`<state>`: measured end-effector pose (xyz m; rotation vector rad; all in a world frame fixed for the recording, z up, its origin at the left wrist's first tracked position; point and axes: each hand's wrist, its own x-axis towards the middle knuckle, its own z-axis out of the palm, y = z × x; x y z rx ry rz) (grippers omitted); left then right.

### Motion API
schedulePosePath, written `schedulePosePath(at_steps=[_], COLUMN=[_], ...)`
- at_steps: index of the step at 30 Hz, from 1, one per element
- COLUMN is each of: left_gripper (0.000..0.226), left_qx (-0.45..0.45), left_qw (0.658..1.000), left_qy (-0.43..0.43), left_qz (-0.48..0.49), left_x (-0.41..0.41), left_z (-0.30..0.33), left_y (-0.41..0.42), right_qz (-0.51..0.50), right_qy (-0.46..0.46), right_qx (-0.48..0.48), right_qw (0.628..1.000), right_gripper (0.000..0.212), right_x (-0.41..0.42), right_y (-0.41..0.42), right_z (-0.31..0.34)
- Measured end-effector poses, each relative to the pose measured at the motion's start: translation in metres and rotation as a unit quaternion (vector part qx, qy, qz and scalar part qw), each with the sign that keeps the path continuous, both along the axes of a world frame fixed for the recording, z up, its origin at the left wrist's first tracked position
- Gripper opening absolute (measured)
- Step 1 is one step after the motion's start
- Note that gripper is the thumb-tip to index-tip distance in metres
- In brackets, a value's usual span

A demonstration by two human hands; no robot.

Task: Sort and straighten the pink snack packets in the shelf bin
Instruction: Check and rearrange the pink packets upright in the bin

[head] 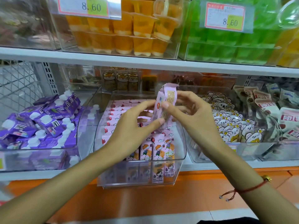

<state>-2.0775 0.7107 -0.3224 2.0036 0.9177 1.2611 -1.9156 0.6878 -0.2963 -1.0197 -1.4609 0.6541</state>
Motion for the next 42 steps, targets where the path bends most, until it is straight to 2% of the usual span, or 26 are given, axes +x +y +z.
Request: schedulePosePath(at_steps=[4, 8, 11, 16, 19, 21, 23, 25, 27, 29, 34, 37, 39, 42], left_gripper=[0.025, 0.031, 0.027, 0.029, 0.032, 0.040, 0.039, 0.037, 0.037, 0.037, 0.036, 0.038, 0.040, 0.045], left_qx=[-0.146, -0.335, -0.383, -0.395, -0.371, -0.318, -0.222, -0.097, -0.002, 0.050, 0.110, 0.143, 0.134, 0.050], left_qw=[0.985, 0.927, 0.902, 0.897, 0.912, 0.939, 0.971, 0.992, 0.998, 0.997, 0.989, 0.982, 0.984, 0.996], left_qy=[-0.054, -0.089, -0.120, -0.112, -0.084, -0.059, -0.062, -0.073, -0.064, -0.051, -0.037, -0.021, -0.009, -0.005], left_qz=[-0.069, -0.143, -0.159, -0.162, -0.151, -0.119, -0.069, -0.026, -0.002, 0.015, 0.087, 0.121, 0.115, 0.075], left_x=[0.000, -0.001, 0.000, 0.000, -0.002, -0.004, -0.004, -0.005, -0.007, -0.008, -0.005, 0.000, 0.004, 0.011], left_z=[0.010, 0.017, 0.020, 0.019, 0.018, 0.015, 0.012, 0.011, 0.009, 0.006, -0.002, -0.005, -0.006, -0.003], left_y=[-0.003, -0.006, -0.005, -0.002, -0.001, 0.001, 0.003, 0.005, 0.006, 0.007, 0.006, 0.003, 0.000, -0.001], right_qz=[-0.006, -0.036, -0.049, -0.041, -0.028, -0.009, 0.023, 0.058, 0.077, 0.084, 0.097, 0.002, -0.063, -0.083], right_qy=[0.022, 0.024, 0.033, 0.039, 0.045, 0.038, 0.016, 0.005, 0.010, 0.006, -0.009, -0.017, -0.023, 0.028], right_qx=[-0.078, -0.142, -0.166, -0.175, -0.163, -0.134, -0.092, -0.065, -0.053, -0.044, -0.044, -0.031, -0.028, -0.032], right_qw=[0.997, 0.989, 0.984, 0.983, 0.985, 0.990, 0.995, 0.996, 0.996, 0.995, 0.994, 0.999, 0.997, 0.996], right_gripper=[0.028, 0.031, 0.034, 0.034, 0.030, 0.027, 0.025, 0.032, 0.034, 0.033, 0.041, 0.036, 0.030, 0.015], right_x=[0.004, 0.002, 0.002, 0.003, 0.003, 0.003, 0.005, 0.007, 0.007, 0.008, 0.003, -0.009, -0.011, -0.003], right_y=[0.002, 0.004, 0.006, 0.005, 0.005, 0.004, 0.004, 0.003, 0.004, 0.004, -0.001, -0.005, -0.004, -0.001], right_z=[0.000, -0.003, -0.002, -0.002, -0.002, -0.003, -0.002, -0.002, -0.002, -0.003, -0.002, -0.002, -0.001, 0.006])
